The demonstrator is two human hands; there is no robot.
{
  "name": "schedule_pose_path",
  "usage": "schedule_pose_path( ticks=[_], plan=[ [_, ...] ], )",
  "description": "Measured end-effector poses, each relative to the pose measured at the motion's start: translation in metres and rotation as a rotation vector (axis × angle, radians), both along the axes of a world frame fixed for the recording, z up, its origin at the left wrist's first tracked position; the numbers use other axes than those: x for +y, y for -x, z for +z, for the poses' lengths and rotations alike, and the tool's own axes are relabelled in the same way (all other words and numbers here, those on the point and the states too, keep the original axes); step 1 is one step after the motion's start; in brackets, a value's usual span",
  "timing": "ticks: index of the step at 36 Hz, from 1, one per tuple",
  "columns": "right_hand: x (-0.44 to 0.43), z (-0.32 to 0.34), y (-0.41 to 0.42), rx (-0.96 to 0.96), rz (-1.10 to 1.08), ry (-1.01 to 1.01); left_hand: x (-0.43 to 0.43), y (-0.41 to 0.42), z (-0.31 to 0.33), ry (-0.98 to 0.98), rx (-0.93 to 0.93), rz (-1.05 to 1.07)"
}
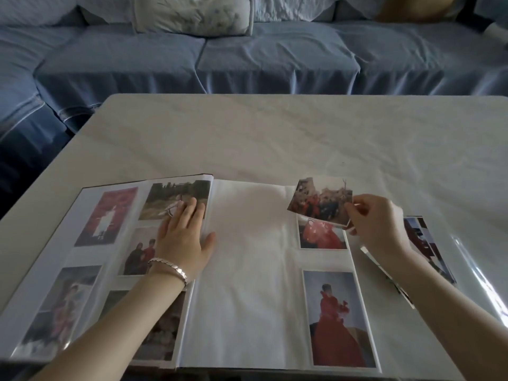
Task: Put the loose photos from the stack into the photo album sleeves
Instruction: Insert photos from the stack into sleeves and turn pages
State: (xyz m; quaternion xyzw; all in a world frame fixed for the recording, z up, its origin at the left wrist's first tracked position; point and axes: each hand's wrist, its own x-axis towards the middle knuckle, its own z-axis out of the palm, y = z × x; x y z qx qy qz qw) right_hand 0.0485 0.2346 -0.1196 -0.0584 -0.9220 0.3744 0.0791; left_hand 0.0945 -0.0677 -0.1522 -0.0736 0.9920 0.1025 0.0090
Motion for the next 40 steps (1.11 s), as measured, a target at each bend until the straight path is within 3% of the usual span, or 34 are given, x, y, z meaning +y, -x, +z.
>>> schedule_pose_path(
  ticks=[8, 15, 33, 40],
  plan=[
    [-0.004, -0.006, 0.010, -0.167, 0.148, -0.104, -0.002, 0.000, -0.001, -0.085, 0.056, -0.001],
    [0.010, -0.013, 0.039, -0.384, 0.147, 0.075, -0.002, -0.001, -0.001, -0.096, 0.065, 0.006],
    [-0.076, -0.035, 0.062, -0.438, 0.383, 0.152, -0.005, 0.000, -0.007, -0.081, 0.061, 0.000],
    [-0.069, -0.045, 0.054, -0.318, 0.196, 0.368, -0.005, -0.001, -0.007, -0.072, 0.068, 0.003]
  ],
)
